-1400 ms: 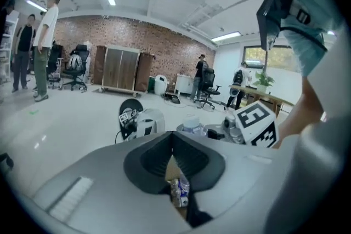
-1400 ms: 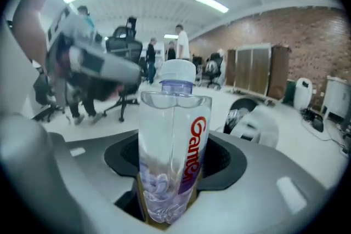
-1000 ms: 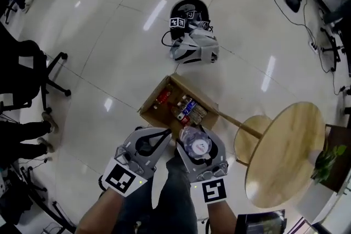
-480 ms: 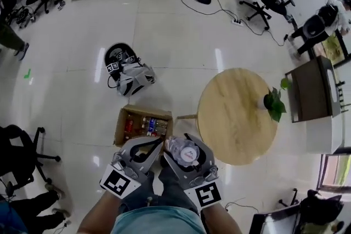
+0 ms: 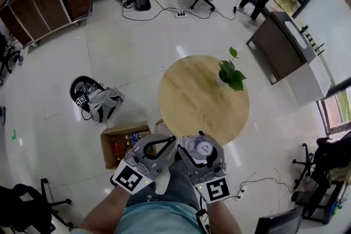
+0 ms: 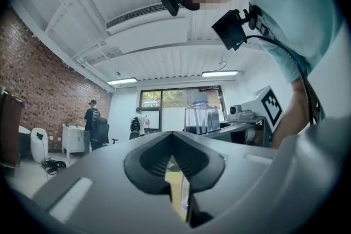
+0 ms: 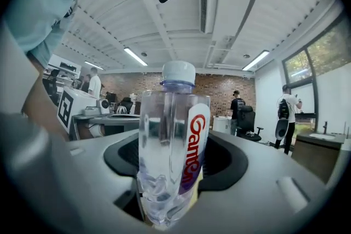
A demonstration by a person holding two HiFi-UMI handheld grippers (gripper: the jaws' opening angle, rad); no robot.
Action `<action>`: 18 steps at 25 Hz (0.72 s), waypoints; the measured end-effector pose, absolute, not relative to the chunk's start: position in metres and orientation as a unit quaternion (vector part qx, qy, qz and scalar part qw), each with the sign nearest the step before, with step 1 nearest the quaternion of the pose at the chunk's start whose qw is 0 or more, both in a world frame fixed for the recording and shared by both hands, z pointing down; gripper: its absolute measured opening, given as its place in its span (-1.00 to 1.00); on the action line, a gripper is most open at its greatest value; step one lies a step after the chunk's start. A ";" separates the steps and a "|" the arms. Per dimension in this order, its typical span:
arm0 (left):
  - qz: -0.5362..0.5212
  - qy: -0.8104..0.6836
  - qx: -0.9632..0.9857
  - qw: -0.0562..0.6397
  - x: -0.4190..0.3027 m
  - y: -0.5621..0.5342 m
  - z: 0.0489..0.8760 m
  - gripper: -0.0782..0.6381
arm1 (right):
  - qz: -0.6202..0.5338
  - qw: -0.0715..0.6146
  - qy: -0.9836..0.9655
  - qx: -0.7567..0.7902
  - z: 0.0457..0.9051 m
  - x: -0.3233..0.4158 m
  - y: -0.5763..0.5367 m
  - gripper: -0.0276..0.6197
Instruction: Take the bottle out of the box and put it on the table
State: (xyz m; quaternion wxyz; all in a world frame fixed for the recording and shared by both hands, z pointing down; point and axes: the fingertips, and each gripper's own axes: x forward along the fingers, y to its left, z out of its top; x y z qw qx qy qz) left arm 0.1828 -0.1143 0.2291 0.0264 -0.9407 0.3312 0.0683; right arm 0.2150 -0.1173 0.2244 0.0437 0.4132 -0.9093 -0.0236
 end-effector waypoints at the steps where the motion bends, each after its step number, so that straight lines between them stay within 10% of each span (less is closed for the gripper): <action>1: 0.067 0.321 -0.944 0.026 0.199 -0.120 0.230 -0.75 | -0.027 0.040 -0.906 0.420 0.226 0.230 -0.122 -0.06; 18: 0.015 0.368 -0.929 -0.037 0.348 -0.233 0.295 -0.75 | 0.001 0.023 -0.930 0.368 0.311 0.378 -0.230 -0.05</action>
